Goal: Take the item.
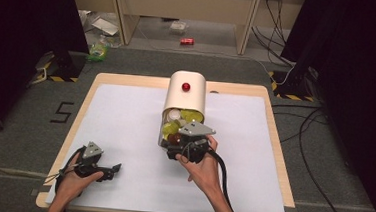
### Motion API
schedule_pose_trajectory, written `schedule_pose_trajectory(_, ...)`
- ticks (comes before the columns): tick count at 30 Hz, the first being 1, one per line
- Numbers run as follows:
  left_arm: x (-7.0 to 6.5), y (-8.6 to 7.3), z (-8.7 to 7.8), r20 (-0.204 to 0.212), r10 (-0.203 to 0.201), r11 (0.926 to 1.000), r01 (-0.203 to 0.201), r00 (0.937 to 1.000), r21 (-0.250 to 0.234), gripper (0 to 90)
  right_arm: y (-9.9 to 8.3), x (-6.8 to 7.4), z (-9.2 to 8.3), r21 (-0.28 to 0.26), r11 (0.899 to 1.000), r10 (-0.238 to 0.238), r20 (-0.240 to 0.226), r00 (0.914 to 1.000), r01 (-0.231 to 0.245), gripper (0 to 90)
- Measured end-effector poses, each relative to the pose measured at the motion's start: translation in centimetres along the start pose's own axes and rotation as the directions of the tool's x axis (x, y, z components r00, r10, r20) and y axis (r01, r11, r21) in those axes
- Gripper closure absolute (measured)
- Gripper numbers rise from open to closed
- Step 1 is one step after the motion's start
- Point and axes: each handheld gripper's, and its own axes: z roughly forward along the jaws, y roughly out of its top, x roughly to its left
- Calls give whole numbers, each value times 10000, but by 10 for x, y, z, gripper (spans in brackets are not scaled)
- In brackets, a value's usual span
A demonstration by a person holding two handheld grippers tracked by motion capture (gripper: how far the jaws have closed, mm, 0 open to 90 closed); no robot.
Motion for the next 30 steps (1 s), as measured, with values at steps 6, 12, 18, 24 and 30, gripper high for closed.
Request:
schedule_pose_trajectory(6,0,0,0,1,0,10000,0,10000,0,71,-1,0,2,215,9996,-163,57,9999,162,329)
schedule_pose_trajectory(12,0,0,0,-1,2,10000,-2,10000,0,71,0,-1,3,451,9985,-300,125,9995,294,369)
schedule_pose_trajectory(18,0,0,0,-11,6,10000,-6,10000,9,71,1,-2,4,599,9977,-329,111,9994,322,377)
schedule_pose_trajectory(24,0,0,0,2,-4,10000,4,10000,-2,71,1,-3,4,587,9980,-220,83,9997,215,405)
schedule_pose_trajectory(30,0,0,0,-4,1,10000,-1,10000,5,72,2,-2,3,339,9992,-204,246,9995,196,407)
